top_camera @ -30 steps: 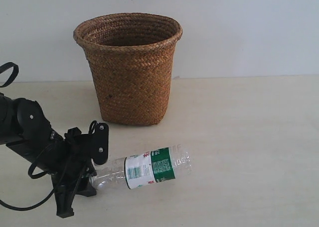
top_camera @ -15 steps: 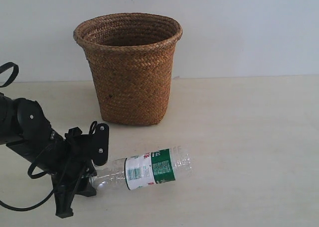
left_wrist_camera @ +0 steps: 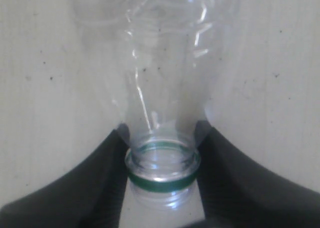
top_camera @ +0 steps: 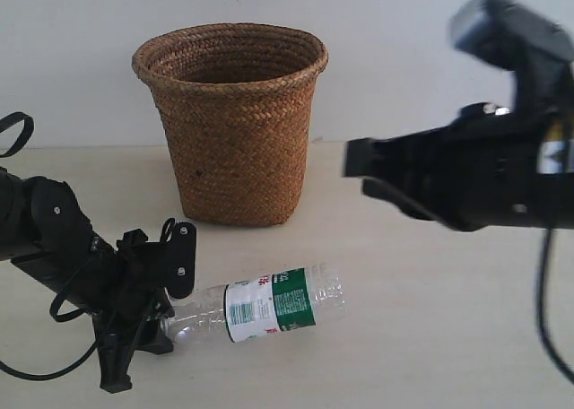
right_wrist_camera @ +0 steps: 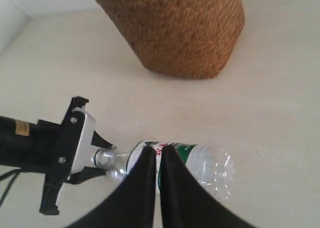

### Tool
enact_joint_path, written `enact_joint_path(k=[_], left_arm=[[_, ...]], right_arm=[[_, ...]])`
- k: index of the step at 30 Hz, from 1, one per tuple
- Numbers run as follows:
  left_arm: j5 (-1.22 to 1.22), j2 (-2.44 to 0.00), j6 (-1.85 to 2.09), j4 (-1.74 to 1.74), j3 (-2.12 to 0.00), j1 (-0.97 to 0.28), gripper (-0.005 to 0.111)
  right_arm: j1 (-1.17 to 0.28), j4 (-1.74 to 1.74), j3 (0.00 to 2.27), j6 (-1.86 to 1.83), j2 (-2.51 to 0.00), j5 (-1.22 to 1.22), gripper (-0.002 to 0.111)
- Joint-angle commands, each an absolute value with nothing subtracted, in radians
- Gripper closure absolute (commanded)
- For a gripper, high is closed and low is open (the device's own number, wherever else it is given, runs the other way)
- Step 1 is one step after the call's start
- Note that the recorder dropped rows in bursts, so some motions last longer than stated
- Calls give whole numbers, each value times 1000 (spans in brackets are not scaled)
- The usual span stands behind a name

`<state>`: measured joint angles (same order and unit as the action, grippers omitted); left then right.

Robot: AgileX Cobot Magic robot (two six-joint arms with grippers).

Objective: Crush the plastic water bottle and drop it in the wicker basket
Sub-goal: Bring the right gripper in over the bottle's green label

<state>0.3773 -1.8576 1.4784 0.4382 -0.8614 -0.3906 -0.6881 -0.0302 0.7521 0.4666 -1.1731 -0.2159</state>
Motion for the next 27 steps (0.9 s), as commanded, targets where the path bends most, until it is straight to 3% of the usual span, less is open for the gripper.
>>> enact_joint_path(k=[1,13,27], left_arm=[[397,-1860,1485,430,-862,-396,103],[390,-1860,1490,430,-862,-396,103],[352,-1860,1527,430,-862,-396,103]], right_arm=[[-707,-16,856,446,-1370,-238,108],[-707,-16,951,426,-1633,-229,108],[-738,-48,981,405,-1700,-255,108]])
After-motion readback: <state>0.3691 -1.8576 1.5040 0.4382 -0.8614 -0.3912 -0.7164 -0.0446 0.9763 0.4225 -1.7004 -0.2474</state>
